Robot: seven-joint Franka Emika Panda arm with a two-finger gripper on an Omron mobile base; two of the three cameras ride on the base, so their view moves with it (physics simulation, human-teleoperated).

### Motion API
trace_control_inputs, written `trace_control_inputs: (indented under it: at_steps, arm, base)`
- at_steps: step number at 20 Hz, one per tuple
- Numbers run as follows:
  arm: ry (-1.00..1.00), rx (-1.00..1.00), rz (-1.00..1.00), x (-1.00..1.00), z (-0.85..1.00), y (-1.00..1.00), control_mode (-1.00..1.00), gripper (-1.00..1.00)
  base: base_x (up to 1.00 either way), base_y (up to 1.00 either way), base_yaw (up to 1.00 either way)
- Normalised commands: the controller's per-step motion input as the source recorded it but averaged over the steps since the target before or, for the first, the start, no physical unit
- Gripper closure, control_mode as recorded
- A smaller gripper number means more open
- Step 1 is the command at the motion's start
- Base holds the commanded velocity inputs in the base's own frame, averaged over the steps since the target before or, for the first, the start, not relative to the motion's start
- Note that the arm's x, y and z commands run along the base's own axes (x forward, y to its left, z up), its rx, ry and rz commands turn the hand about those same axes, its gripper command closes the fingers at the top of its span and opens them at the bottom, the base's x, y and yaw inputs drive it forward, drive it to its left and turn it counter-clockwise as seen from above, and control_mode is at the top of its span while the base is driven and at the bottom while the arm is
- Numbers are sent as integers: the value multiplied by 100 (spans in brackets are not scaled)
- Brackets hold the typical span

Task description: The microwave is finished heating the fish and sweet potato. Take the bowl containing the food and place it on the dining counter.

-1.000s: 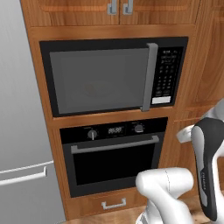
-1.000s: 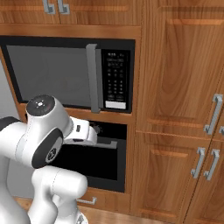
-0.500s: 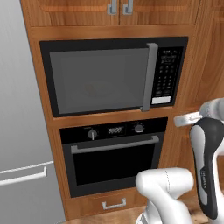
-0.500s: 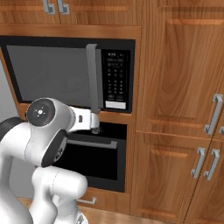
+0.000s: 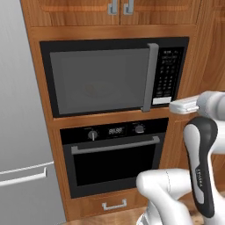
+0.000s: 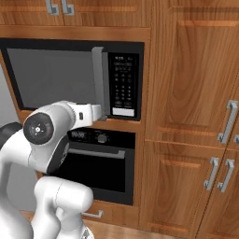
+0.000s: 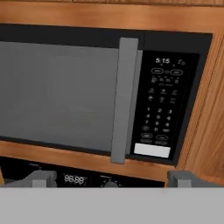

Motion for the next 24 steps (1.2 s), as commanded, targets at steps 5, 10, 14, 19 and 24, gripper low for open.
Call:
trace_control_inputs:
  at_steps: [5, 10, 14, 19, 24]
  arm:
    - [-29, 0, -1, 33, 0, 6, -100, -100]
    - [-18, 0, -6, 36, -17, 0, -100, -100]
    - [-8, 0, -2, 35, -11, 2, -100, -100]
    - [-1, 0, 0, 43, -3, 1, -100, -100]
    - [-1, 0, 0, 52, -8, 3, -100, -100]
  base:
    - [0, 0, 0]
    - [0, 0, 0]
    - [0, 0, 0]
    - [0, 0, 0]
    - [0, 0, 0]
